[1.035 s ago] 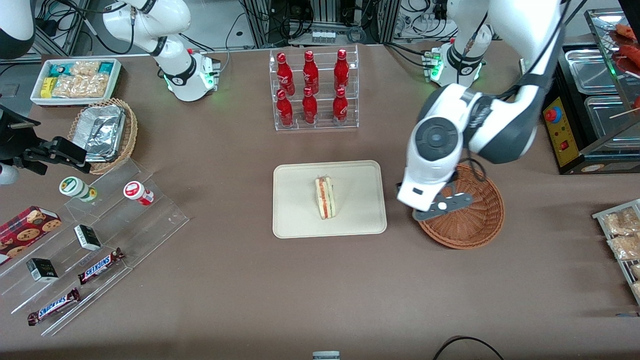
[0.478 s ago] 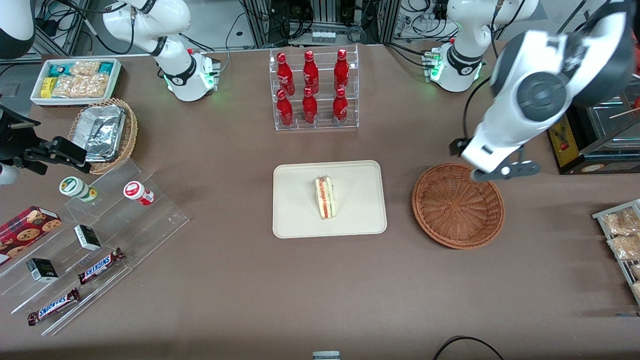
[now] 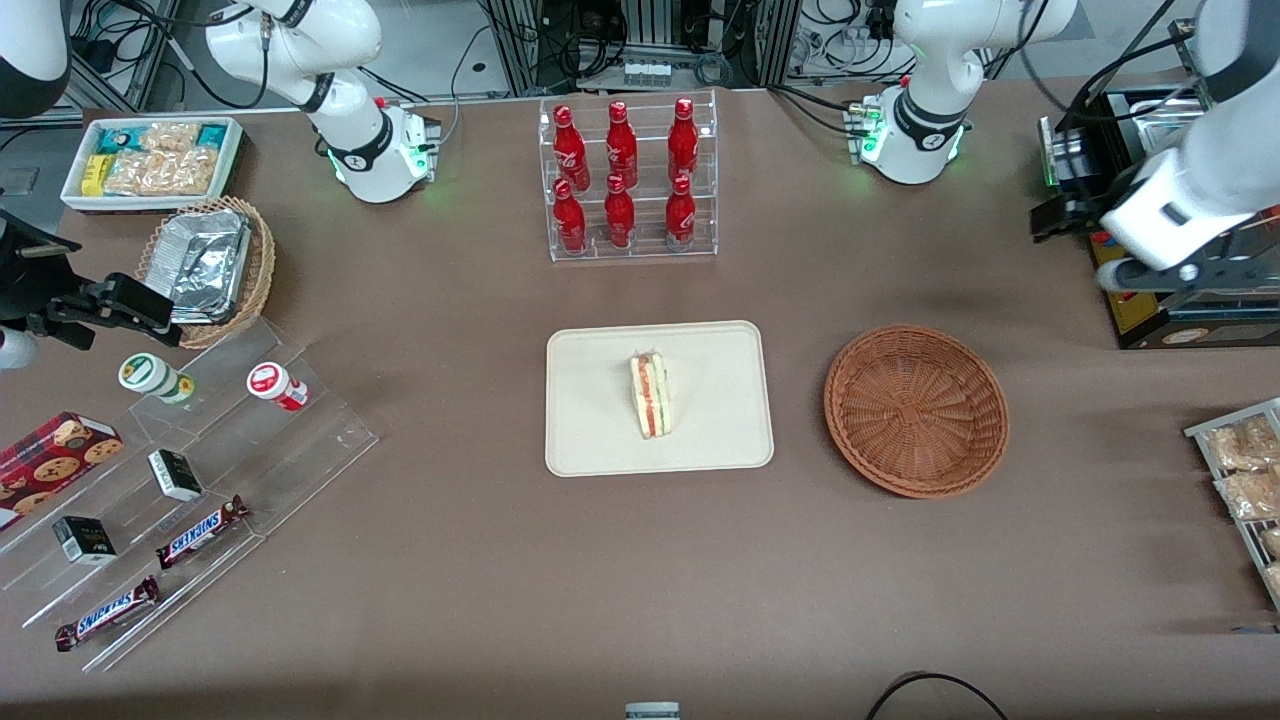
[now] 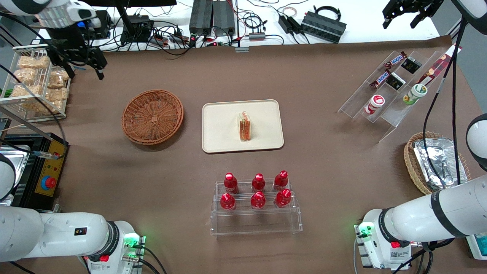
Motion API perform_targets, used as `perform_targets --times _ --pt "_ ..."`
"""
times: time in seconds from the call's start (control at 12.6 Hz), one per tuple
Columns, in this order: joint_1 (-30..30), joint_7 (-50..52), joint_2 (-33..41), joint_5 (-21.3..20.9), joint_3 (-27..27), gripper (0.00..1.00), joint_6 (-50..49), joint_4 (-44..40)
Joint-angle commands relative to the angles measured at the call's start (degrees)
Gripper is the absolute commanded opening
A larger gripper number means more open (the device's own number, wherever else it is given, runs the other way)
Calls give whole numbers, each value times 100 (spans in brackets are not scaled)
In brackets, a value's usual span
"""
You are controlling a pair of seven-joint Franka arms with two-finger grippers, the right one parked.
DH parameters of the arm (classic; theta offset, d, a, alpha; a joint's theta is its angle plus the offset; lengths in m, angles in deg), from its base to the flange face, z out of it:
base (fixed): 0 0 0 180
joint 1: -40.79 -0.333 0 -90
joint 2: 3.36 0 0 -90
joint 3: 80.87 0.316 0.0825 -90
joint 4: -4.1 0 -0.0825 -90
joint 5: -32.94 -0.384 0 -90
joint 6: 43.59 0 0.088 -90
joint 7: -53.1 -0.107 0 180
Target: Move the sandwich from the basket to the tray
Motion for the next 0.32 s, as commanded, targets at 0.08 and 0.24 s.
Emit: perform_targets --times 0.08,0.24 --pt "54 -178 36 12 287 100 -49 -153" --pt "54 -178 45 -6 296 100 74 -154"
